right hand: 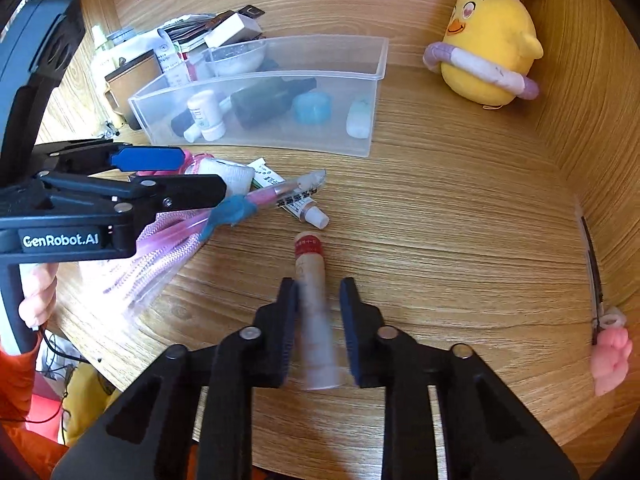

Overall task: Organize objects
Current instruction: 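Grasp the white tape roll with left gripper while right grasps pink-capped tube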

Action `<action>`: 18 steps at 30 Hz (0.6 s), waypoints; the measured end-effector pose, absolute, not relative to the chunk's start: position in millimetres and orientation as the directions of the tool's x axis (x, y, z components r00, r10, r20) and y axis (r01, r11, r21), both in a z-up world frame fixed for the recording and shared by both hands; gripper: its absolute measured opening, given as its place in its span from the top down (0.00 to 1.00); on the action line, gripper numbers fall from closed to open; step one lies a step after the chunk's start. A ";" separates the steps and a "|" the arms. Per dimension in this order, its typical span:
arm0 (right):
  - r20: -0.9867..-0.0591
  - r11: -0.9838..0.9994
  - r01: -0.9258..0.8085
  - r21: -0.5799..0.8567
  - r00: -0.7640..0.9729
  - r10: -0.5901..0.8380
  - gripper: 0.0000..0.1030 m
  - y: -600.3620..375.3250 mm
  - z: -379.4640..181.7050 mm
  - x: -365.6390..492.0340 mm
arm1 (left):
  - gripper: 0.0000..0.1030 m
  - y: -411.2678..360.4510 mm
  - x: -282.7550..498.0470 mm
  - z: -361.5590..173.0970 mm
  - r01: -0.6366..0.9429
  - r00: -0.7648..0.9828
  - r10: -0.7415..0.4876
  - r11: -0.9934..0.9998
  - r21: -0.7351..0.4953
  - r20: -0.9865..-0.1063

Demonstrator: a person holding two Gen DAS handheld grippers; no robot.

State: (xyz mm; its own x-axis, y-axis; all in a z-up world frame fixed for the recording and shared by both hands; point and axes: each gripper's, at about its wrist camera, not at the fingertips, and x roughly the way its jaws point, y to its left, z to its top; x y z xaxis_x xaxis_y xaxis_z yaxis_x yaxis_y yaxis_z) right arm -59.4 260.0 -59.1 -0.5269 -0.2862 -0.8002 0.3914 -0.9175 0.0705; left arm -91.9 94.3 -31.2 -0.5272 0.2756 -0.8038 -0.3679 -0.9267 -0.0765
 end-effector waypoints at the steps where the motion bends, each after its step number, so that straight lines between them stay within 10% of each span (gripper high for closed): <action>1: -0.799 -0.919 0.387 0.074 -0.529 -0.287 0.86 262.5 -59.3 -59.8 | 0.41 94.6 -93.4 -31.1 -0.368 -0.525 0.282 -0.926 -0.084 -0.803; 6: -0.793 -0.925 0.367 0.100 -0.532 -0.297 0.86 271.5 -59.5 -64.1 | 0.63 96.5 -102.3 -35.9 -0.373 -0.489 0.302 -0.920 -0.117 -0.818; 18: -0.744 -0.931 0.352 0.097 -0.596 -0.303 0.86 277.3 -33.7 -76.2 | 0.64 86.1 -97.1 -24.6 -0.347 -0.545 0.314 -0.929 -0.131 -0.777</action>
